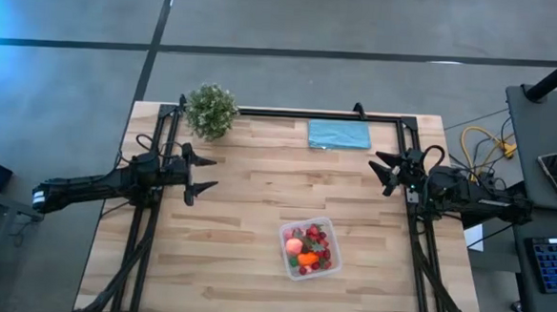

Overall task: Pick and placing Produce into tupperware
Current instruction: Return to Home Position

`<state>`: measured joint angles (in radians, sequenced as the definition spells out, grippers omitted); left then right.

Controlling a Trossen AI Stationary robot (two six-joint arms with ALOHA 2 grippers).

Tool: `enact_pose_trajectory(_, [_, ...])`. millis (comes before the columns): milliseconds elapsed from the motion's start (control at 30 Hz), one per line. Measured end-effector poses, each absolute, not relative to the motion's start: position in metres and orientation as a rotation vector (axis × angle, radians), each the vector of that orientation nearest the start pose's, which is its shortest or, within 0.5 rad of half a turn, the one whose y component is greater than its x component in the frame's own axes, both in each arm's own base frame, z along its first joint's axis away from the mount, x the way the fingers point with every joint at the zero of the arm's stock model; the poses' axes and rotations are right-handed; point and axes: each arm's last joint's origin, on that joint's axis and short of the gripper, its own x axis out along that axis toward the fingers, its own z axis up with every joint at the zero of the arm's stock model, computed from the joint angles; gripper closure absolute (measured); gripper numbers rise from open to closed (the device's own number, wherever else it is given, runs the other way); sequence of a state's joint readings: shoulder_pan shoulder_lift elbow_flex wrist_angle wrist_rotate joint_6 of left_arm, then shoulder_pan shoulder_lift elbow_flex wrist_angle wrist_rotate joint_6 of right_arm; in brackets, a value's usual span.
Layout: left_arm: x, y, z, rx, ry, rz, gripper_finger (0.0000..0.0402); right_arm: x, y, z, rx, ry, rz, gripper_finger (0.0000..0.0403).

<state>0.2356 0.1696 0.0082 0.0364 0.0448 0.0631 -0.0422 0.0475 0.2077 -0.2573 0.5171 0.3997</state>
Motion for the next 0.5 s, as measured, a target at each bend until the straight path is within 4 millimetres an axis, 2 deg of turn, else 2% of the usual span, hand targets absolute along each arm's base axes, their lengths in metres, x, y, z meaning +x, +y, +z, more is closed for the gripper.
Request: enact_pose_trajectory(500, [0.1045, 0.0237, 0.1558, 0.045, 0.130, 0.186, 0.0119, 0.0804, -0.0177, 0.2053, 0.366, -0.017, -0.570, 0.0154])
